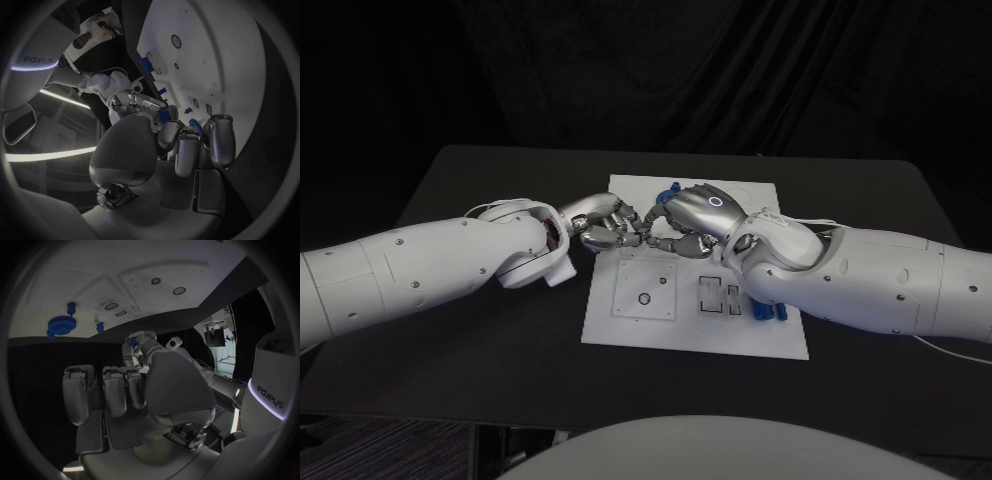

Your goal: Assemble the parts on the task board

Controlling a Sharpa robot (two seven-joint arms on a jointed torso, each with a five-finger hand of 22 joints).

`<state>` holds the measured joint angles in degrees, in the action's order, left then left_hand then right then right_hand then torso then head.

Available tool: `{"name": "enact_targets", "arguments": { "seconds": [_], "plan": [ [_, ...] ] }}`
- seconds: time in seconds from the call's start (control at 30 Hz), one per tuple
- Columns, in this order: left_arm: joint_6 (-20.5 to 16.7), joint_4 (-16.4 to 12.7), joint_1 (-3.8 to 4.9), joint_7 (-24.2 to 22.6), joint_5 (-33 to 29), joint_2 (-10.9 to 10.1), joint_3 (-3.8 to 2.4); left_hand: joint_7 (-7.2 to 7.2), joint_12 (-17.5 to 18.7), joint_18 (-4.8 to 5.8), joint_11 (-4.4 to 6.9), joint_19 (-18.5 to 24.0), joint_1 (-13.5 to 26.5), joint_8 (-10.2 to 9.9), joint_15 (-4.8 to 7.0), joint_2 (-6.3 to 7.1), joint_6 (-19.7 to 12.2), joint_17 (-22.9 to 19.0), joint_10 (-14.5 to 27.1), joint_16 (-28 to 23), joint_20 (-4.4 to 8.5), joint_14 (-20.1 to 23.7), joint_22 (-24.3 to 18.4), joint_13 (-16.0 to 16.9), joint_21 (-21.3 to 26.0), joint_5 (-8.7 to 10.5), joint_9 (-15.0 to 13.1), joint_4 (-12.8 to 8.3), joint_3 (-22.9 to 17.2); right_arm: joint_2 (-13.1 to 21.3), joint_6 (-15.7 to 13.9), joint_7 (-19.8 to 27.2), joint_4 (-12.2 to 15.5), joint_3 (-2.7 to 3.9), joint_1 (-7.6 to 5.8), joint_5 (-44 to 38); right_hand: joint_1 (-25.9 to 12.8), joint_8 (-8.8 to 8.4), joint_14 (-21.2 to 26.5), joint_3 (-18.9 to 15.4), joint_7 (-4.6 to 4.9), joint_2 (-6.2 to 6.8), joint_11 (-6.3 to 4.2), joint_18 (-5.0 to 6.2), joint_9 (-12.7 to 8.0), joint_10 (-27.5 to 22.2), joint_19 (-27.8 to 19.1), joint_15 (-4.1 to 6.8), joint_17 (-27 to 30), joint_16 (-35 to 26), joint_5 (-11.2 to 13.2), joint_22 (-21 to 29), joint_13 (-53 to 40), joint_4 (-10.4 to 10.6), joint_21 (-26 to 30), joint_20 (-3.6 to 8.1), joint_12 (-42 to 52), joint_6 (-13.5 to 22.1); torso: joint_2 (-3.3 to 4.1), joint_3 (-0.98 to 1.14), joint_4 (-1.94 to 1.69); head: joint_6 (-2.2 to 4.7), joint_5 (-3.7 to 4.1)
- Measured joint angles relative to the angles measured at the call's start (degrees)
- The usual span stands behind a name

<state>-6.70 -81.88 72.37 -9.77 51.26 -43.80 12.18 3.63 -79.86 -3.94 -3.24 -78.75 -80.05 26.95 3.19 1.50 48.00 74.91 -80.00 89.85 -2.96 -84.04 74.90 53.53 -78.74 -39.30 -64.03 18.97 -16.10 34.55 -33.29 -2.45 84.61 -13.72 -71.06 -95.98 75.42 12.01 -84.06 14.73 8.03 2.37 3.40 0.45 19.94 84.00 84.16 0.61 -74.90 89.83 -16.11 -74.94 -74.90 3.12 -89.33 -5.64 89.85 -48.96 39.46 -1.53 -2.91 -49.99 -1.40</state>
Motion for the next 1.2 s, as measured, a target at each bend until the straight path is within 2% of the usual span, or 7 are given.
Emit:
{"name": "enact_targets", "arguments": {
  "seconds": [0.2,0.37,0.5,0.67,0.8,1.0,1.2],
  "plan": [
    [0.3,0.1,-0.09,0.0,0.0,0.0,0.04,0.18,0.0,0.00,0.06,0.0,0.5,0.0,0.00,0.53,-0.2,0.0,0.1,0.0,0.00,0.0,0.0,0.0,0.0,0.45,-0.1,0.0,-1.8,1.2,0.4,-0.1,0.4,0.05,-0.01,0.0,-1.5,-4.98,0.1,-1.1,0.62,1.51,0.19,0.00,-2.0,0.0,-0.2,-0.37,0.0,0.0,0.0,0.0,0.0,1.1,0.9,-0.21,0.0,7.4,0.00,0.01,0.00,0.00,-0.34],
    [0.5,-0.1,-0.09,1.2,0.0,-0.3,0.03,0.20,0.0,0.00,0.07,0.0,0.8,0.0,0.00,0.83,-0.2,0.0,0.1,0.0,0.00,0.0,0.0,0.0,0.0,1.24,-0.1,0.0,-1.9,4.6,0.8,-0.6,2.3,0.00,-0.71,-0.5,-1.9,-5.76,0.1,-1.5,0.59,1.93,0.19,0.00,-2.4,0.0,-0.2,-0.37,0.0,0.0,0.0,0.0,0.0,1.2,1.7,-0.21,0.0,8.7,0.00,0.02,0.00,0.00,-0.48],
    [0.9,-0.5,0.28,3.8,0.1,-0.6,0.05,0.21,0.0,0.00,0.08,0.0,0.8,-0.4,-0.01,0.83,-0.2,0.0,0.1,0.0,0.00,0.0,0.0,0.0,0.0,1.75,0.2,0.0,-1.9,9.1,1.2,-1.7,5.4,-0.03,-2.83,-1.2,-2.2,-5.81,0.1,-1.7,0.62,2.16,0.19,0.00,-2.4,0.0,-0.2,-0.37,0.0,0.0,0.0,0.0,0.0,1.4,2.2,-0.21,0.0,8.8,-0.01,0.03,0.00,0.00,-0.57],
    [2.7,-0.1,2.60,9.1,1.3,0.3,0.06,0.22,0.0,0.00,0.09,0.0,1.1,-0.6,-0.02,1.04,-0.2,0.0,0.1,0.0,-0.01,0.0,0.0,0.0,0.0,2.25,0.4,-0.1,-2.1,15.3,1.6,-3.8,10.5,-0.22,-6.58,-2.1,-2.2,-5.81,0.1,-1.9,0.83,2.16,0.19,0.00,-2.5,0.0,-0.2,-0.36,0.0,0.0,0.0,0.0,0.0,1.5,2.4,-0.21,0.0,9.0,-0.04,0.07,0.00,0.00,-0.62],
    [5.5,0.7,4.67,14.1,2.7,2.1,0.03,0.22,0.0,0.00,0.10,0.0,1.1,-0.8,-0.03,1.04,-0.2,0.0,0.1,0.0,-0.01,0.0,0.0,0.0,0.0,3.12,0.6,-0.1,-2.1,18.7,1.9,-5.3,13.6,-0.36,-8.62,-2.9,-2.2,-5.81,0.1,-1.9,0.83,2.16,0.19,0.00,-2.5,0.0,-0.2,-0.36,0.0,0.0,0.0,0.0,0.0,1.5,2.4,-0.21,0.0,9.0,-0.14,0.20,0.03,0.00,-0.59],
    [11.3,3.3,7.46,22.1,4.2,6.3,0.00,0.50,0.0,0.00,0.09,0.2,1.4,-1.4,-0.04,0.96,0.1,0.0,0.1,0.0,-0.16,0.0,0.0,0.0,0.7,5.56,1.1,-0.6,-2.4,20.6,2.3,-7.0,15.2,-0.47,-9.72,-3.8,-2.2,-5.81,0.1,-1.9,0.51,2.16,0.19,0.00,-2.4,0.0,-0.2,-0.36,0.0,0.0,0.0,0.0,0.0,1.9,2.4,-0.21,0.0,8.7,-0.31,0.47,0.42,0.00,-1.11],
    [15.8,5.6,8.49,28.0,5.0,10.1,0.00,0.50,0.0,0.00,0.08,0.3,1.8,-1.7,-0.05,0.94,0.1,0.0,0.1,0.0,-0.34,0.0,0.0,0.0,0.7,6.41,1.3,-0.7,-2.3,20.6,2.9,-8.0,15.3,-0.52,-9.86,-4.3,-2.1,-5.51,0.1,-1.9,0.35,2.14,0.19,0.00,-2.2,0.0,-0.2,-0.36,0.0,0.0,0.0,0.0,0.0,2.0,2.4,-0.21,0.0,8.0,-0.71,1.09,1.20,0.00,-2.32]
  ]
}}
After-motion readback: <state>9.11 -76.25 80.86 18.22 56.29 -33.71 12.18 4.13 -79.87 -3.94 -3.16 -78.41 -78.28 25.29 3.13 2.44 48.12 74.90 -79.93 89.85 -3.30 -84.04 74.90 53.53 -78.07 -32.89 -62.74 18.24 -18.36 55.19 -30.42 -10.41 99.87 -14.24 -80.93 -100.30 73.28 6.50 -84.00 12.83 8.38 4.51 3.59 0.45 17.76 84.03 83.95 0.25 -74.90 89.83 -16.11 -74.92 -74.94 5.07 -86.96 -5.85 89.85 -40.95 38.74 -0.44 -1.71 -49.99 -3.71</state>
